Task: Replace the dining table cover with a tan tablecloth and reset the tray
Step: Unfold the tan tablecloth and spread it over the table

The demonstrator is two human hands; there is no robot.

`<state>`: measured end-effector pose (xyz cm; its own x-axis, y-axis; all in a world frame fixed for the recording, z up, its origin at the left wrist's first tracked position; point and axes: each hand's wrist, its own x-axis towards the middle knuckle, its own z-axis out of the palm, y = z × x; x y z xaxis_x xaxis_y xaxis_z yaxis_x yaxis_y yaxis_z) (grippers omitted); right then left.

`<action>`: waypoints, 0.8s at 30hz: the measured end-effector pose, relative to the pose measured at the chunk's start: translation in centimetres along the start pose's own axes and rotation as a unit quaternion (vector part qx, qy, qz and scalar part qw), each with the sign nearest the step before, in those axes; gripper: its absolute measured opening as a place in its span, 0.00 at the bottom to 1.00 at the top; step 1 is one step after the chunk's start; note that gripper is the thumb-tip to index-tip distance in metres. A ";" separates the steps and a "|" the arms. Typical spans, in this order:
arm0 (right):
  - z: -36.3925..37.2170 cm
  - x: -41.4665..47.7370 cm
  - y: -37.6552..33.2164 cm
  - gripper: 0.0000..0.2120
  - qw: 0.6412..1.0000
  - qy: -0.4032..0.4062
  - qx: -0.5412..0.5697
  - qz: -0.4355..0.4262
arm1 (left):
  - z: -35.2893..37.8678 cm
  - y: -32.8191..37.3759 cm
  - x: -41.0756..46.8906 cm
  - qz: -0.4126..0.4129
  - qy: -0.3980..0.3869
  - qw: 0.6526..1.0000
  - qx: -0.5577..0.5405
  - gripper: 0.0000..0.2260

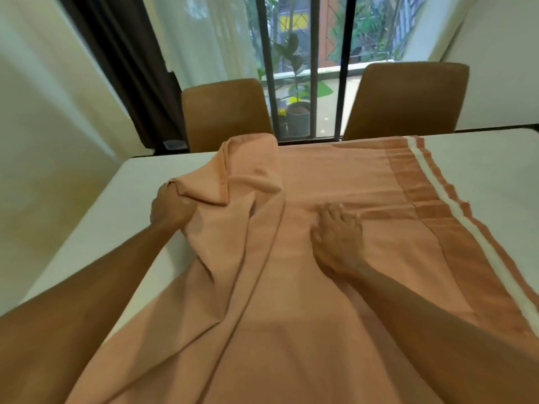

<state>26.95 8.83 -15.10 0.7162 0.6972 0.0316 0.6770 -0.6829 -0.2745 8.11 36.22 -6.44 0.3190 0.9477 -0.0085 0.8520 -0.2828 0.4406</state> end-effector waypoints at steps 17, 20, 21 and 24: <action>5.6 2.4 -10.8 0.36 0.997 0.020 0.065 -0.020 | -4.6 -20.0 6.5 -0.009 -0.002 0.945 0.326 0.26; 5.9 2.5 -10.9 0.38 0.999 0.021 0.041 -0.024 | -4.7 -19.1 5.7 0.055 0.054 0.953 0.294 0.23; 5.9 2.6 -10.9 0.38 0.999 0.021 0.030 -0.027 | -4.1 -18.2 5.0 0.105 0.049 0.965 0.237 0.18; 5.9 2.6 -10.9 0.39 0.999 0.017 0.012 -0.026 | -0.6 -15.2 1.9 0.155 -0.080 0.979 0.104 0.23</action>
<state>20.41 19.35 -17.65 0.6853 0.7240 0.0781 0.7098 -0.6402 -0.2937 -4.48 42.37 -12.62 0.6223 0.7811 -0.0506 0.7647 -0.5929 0.2523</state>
